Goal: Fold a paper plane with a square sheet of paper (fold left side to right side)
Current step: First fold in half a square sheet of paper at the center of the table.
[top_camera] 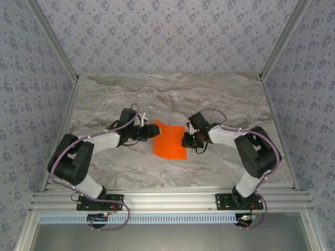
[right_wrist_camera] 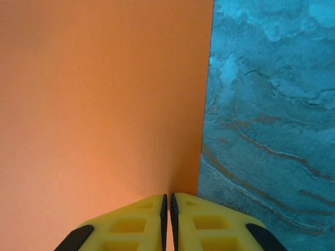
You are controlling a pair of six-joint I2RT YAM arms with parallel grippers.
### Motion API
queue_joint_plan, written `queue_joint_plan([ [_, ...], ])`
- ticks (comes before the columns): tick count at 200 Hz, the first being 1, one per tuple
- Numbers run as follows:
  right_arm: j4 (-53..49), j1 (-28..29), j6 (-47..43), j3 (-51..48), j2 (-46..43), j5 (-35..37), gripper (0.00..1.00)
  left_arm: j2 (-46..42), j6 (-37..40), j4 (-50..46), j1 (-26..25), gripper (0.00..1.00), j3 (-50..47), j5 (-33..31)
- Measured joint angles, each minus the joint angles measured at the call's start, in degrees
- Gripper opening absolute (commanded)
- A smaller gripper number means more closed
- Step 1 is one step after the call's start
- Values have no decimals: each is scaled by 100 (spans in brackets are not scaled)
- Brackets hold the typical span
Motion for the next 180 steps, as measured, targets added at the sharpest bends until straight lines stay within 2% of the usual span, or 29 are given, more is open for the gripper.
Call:
queue_joint_plan([
  [62, 96, 0, 42, -7, -11, -48, 21, 323, -238, 304, -389, 53, 258, 63],
  [77, 236, -4, 90, -85, -85, -83, 31, 553, -339, 470, -413, 53, 291, 103],
  [113, 651, -144, 203, -428, -697, -219, 49, 925, -518, 651, -461, 52, 328, 103],
  [135, 1217, -302, 431, -697, -1156, -457, 54, 960, -575, 743, -487, 48, 341, 105],
  [180, 2356, -365, 997, -918, -1152, -1023, 52, 1005, -623, 870, -501, 31, 437, 103],
])
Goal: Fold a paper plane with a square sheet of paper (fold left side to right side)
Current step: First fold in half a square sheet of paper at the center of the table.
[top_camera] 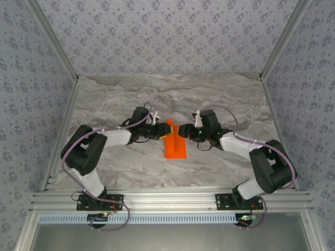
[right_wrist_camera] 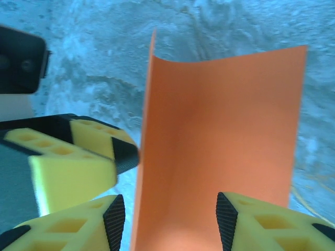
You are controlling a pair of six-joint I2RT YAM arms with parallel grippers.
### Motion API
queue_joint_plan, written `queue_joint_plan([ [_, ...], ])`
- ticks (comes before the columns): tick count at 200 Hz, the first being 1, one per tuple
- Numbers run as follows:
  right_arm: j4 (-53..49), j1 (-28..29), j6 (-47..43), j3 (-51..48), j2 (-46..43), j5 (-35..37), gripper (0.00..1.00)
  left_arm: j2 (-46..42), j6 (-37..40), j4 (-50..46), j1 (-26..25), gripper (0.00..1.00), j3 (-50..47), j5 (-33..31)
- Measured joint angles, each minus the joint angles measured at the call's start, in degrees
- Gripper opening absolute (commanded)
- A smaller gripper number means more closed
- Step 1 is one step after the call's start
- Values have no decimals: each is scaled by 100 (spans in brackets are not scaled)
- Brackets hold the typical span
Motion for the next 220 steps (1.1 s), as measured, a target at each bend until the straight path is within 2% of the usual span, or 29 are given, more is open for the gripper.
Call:
queue_joint_plan([
  [58, 535, 151, 348, 11, 551, -313, 36, 50, -39, 13, -4, 21, 4, -7],
  [71, 553, 186, 391, 20, 651, -348, 28, 50, -37, 4, -9, 21, 9, -9],
  [88, 564, 208, 446, 42, 756, -400, 11, 50, -37, -4, -9, 21, 9, -9],
  [102, 538, 210, 413, 59, 793, -402, 3, 50, -24, -33, -9, 24, 11, -28],
  [149, -160, 208, 79, 289, 793, -90, 3, -133, 306, -684, -9, 43, 83, -380],
  [185, -662, 179, -173, 313, 791, 295, 3, -372, 551, -1233, -35, 50, 173, -743],
  [220, -909, 127, -321, 313, 793, 522, 3, -269, 610, -1541, -278, 52, 245, -1014],
])
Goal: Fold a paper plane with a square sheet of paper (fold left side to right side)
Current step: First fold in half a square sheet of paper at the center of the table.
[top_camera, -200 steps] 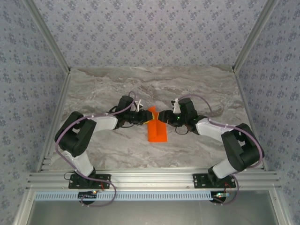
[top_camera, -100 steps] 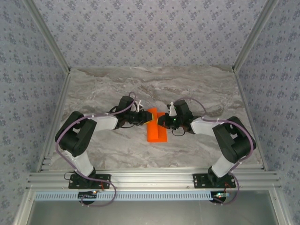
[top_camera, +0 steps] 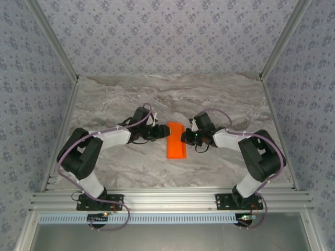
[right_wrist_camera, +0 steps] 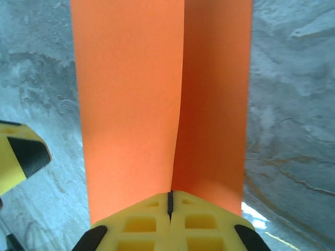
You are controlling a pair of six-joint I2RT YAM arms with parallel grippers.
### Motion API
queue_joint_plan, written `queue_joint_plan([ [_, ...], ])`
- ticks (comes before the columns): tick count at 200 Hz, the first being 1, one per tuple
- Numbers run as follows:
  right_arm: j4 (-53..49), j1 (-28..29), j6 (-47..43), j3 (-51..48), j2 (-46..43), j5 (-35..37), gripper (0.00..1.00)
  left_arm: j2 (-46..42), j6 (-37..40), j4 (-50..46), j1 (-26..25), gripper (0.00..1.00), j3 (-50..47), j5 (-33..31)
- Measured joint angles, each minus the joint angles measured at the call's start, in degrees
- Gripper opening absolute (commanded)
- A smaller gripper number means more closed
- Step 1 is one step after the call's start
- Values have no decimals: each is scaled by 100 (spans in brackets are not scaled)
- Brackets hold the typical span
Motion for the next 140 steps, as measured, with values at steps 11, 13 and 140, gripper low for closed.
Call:
queue_joint_plan([
  [11, -61, -7, -44, 2, 0, 70, 3, 133, 4, -151, -76, 52, 109, -90],
  [13, -72, -11, -46, 2, -2, 83, 4, 157, 4, -179, -92, 52, 133, -105],
  [140, -385, -203, -264, -9, -155, 407, 41, 962, 0, -940, -396, 42, 887, -575],
])
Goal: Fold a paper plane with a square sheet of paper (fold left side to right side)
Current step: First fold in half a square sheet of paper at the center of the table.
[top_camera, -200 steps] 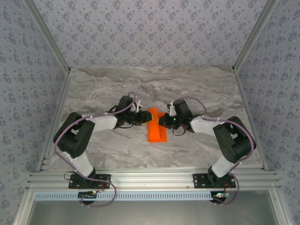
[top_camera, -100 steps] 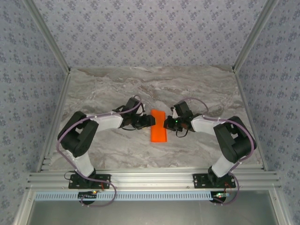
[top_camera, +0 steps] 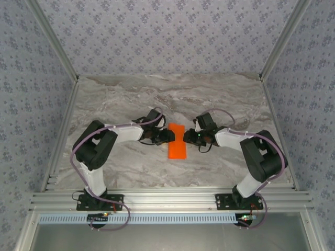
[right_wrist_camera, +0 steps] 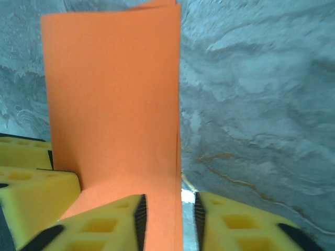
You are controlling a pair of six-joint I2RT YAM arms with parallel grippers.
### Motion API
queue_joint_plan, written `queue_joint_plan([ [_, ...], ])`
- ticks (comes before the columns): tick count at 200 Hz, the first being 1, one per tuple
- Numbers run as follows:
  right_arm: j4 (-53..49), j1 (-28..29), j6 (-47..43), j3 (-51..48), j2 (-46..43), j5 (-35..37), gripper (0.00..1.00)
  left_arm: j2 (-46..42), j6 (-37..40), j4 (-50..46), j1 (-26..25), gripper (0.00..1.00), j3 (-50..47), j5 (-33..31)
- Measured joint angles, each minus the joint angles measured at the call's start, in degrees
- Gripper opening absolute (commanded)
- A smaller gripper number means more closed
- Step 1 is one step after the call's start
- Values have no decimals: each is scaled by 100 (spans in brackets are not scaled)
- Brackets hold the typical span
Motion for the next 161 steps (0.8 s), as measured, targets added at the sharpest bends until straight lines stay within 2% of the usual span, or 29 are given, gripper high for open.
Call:
queue_joint_plan([
  [39, -284, -83, -142, -35, -748, 437, 49, 39, -22, -66, 0, 42, 55, -15],
  [73, -509, -164, -249, -85, -1165, 737, 51, 66, -76, -83, 0, 43, 79, -15],
  [161, -723, -205, -337, -225, -1263, 841, 53, 118, -173, -216, 2, 43, 184, -15],
])
